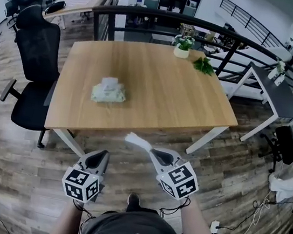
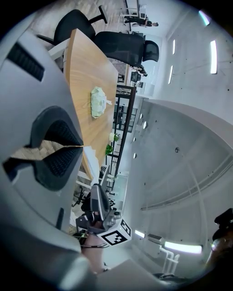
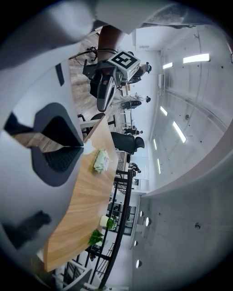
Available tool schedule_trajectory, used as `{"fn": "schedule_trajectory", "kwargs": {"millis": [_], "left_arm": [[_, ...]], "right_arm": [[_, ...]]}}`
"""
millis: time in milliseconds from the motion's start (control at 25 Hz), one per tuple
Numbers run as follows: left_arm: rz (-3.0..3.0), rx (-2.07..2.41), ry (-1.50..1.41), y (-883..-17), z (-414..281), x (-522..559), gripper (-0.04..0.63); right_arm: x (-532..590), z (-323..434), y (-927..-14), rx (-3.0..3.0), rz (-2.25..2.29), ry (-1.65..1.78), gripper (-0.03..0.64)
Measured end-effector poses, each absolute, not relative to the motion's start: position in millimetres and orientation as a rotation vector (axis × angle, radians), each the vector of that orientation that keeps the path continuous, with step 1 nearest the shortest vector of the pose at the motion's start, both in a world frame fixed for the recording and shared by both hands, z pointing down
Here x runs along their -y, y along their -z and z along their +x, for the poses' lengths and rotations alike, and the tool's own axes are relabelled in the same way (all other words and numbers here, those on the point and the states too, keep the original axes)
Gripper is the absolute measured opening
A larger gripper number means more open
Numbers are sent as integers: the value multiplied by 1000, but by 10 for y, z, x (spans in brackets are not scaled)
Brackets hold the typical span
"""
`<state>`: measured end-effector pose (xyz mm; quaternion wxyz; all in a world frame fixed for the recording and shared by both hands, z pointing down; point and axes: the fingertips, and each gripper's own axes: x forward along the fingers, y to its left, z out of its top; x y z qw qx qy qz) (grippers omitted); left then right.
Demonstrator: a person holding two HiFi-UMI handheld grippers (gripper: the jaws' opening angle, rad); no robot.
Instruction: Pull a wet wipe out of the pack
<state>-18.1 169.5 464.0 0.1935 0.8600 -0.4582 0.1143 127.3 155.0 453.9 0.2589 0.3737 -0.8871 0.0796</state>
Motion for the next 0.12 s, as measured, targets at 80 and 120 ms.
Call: {"fn": "schedule_trajectory", "kwargs": {"millis": [80,120], "left_arm": [[2415,1281,-316,-4636,-196,-1735,20],[2417,1279,-314,-4632,-201,-1754,20]], "right_arm": [[-1606,1266,-4534,2401,1017,-214,23],[-1632,1263,-4531,2400,1019,-214,23]]}}
